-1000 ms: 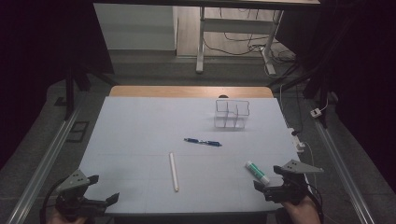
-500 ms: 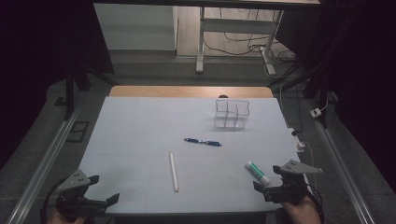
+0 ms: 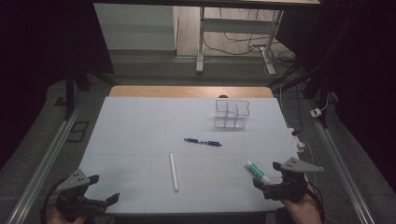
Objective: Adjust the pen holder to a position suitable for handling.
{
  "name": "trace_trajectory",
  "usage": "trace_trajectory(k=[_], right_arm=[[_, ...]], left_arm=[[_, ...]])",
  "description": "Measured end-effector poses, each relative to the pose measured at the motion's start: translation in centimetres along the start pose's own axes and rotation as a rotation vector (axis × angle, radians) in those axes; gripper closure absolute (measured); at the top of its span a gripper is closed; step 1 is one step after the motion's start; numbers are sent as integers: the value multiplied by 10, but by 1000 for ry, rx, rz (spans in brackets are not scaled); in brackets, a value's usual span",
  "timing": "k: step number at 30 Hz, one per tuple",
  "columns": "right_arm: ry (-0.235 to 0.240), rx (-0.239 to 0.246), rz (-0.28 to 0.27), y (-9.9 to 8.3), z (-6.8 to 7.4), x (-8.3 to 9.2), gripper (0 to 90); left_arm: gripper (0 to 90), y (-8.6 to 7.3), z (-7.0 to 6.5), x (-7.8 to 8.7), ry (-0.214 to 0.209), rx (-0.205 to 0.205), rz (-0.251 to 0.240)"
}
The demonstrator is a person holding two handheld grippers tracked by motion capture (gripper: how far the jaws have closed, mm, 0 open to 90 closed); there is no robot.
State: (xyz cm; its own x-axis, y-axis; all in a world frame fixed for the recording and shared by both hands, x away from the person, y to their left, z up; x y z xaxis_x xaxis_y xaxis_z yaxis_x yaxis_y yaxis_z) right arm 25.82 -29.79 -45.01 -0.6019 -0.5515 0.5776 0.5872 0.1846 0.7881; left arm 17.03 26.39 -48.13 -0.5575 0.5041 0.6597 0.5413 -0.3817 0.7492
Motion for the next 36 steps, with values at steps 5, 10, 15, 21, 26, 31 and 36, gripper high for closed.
trace_trajectory(k=[5, 10, 15, 21, 26, 31, 36], right_arm=[[-3, 9, 3, 3, 1, -3, 5], [-6, 4, 4, 8, 0, -9, 6], [-4, 10, 19, 14, -2, -15, 6], [0, 0, 9, 23, -5, -21, 6], [2, -3, 1, 29, -7, -29, 6], [-7, -4, 9, 34, -10, -38, 6], [-22, -5, 17, 40, -15, -47, 6]], left_arm=[[0, 0, 0, 0, 3, 2, 0], [0, 0, 0, 0, -1, 3, 0], [0, 0, 0, -1, -1, 0, -1], [0, 1, -1, -1, 6, -12, -5], [0, 1, -1, -1, 8, -8, -6], [0, 1, -1, -1, 14, -10, -5], [0, 0, 0, 0, 7, -5, -9]])
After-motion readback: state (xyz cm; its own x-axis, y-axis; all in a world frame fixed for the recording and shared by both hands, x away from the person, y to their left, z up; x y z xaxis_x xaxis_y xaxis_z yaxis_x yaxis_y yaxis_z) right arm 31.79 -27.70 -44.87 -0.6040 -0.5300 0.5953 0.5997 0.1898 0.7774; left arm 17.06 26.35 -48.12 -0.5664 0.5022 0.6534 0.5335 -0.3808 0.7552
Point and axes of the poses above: each handheld gripper's, and its own axes: x roughly backward along the jaws, y roughly out of its top, z roughly to its left, the point moved 1 cm from there along -x, roughly forward along the jaws, and after that the axes turned 10 degrees about -x, right-handed, at the moved point
